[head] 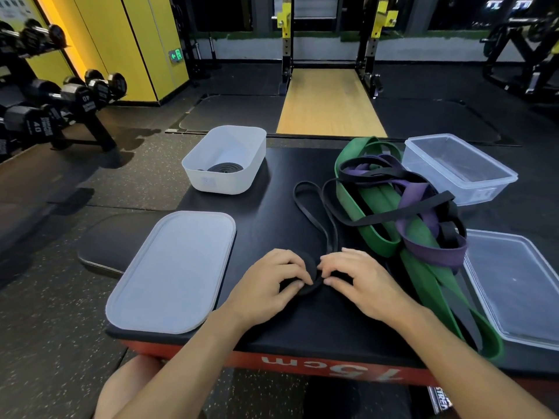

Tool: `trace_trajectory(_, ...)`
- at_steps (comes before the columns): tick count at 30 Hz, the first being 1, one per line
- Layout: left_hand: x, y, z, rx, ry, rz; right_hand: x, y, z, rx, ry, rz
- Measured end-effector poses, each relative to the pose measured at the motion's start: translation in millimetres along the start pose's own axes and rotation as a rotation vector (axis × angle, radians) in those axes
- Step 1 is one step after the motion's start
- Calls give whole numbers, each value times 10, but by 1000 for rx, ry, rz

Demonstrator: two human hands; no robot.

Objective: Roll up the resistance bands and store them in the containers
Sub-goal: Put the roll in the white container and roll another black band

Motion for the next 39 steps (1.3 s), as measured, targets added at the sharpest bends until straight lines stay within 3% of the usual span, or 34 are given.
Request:
trace_trajectory(8,14,6,-60,5,-70,44,25,32,78,-77,269,-38)
trace_trajectory(13,46,-5,-100,36,-164,79,-20,-18,105,-88,295,-84)
trace_trajectory(15,62,-5,-149,71,-226,92,-82,-38,35,-7,226,-117)
trace_trajectory(19,60,3,-188,79,-291,52,-170,-4,-308,456,73,-125)
trace_trajectory(24,65,-1,-215,85,-323,50,-101,-6,-287,492,79,-66)
trace_trajectory(28,81,-6,-203,76,-332,59,-76,-105,-268,513,-167,-117)
trace_trajectory(32,87,-19,-197,80,-329,75,-38,-217,-291,678,-457,-147)
trace_trajectory(39,89,-22,-171,61,-306,86,48,-366,-334,899,-562,-17)
Point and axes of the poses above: each hand's wrist, its own y-axis away from the middle knuckle, its own x-axis out of the palm, z = x × y, the point moved 8 cm from there along -y, towards the middle knuckle, and after that the axes turned 6 degrees about x, right-handed, at the moved point
